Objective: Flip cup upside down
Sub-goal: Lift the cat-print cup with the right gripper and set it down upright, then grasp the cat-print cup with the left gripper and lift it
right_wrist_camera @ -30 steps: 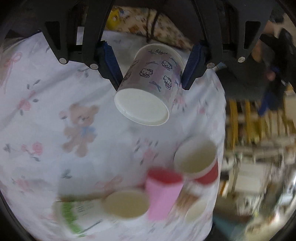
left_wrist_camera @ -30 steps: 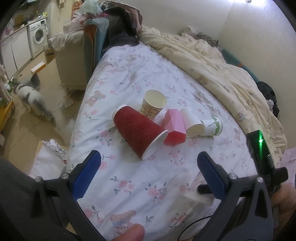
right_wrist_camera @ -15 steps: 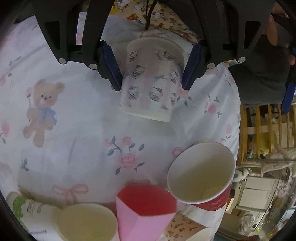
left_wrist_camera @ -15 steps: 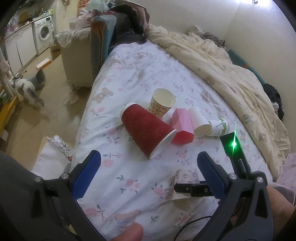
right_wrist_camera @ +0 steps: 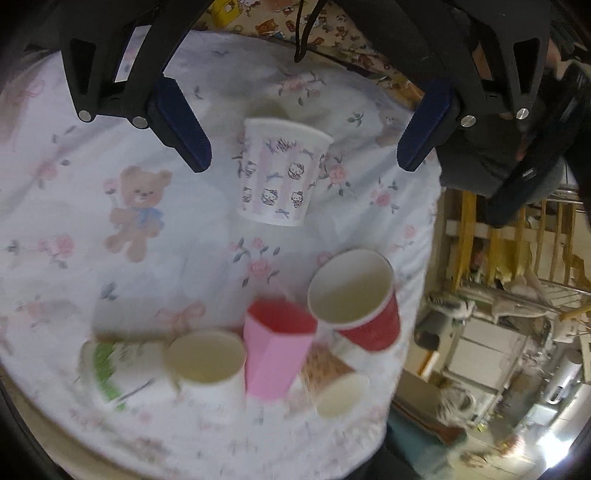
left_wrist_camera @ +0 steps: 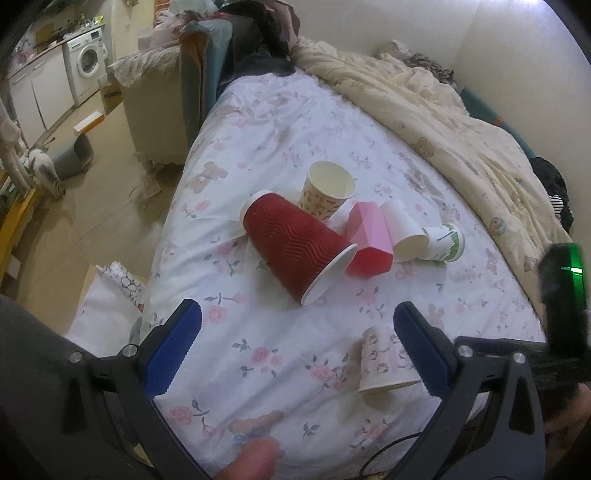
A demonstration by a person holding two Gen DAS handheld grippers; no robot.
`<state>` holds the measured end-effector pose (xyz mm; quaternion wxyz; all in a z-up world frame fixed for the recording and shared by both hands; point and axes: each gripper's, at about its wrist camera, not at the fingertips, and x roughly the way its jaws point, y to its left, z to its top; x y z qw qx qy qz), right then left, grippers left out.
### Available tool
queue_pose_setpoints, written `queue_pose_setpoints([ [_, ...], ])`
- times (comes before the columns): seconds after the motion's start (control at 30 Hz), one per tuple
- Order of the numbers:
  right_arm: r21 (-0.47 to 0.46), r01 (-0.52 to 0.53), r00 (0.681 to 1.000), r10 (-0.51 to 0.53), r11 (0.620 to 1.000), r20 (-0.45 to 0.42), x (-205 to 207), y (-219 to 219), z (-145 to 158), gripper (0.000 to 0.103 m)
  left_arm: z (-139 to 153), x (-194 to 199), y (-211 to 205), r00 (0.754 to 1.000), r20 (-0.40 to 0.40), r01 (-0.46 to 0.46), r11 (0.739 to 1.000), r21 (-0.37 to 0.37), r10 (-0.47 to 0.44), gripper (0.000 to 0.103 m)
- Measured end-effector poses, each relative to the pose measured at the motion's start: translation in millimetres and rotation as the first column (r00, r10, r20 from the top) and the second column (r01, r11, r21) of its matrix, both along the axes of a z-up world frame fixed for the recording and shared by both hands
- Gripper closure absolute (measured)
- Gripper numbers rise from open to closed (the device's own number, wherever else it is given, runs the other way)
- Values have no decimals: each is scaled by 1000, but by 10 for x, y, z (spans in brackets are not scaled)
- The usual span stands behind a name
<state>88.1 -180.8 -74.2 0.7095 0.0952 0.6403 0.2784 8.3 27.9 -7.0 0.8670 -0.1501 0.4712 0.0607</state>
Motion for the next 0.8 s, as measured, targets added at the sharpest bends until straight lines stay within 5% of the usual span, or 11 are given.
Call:
queue_pose_setpoints([
  [0.27,-18,100,983,-96,995,158,-232,-312,191,0,-76,17,-107,999,-28,28,999,22,-27,0],
  [0.53,-81,179,930,-142,981,340,-279,-400,289,0,-133,25,-162,998,-39,49,997,57,-46,0],
  [0.8,-75,188,927,-151,979,344,-288,-422,271,0,-189,36,-192,996,-60,65,996,56,-61,0],
])
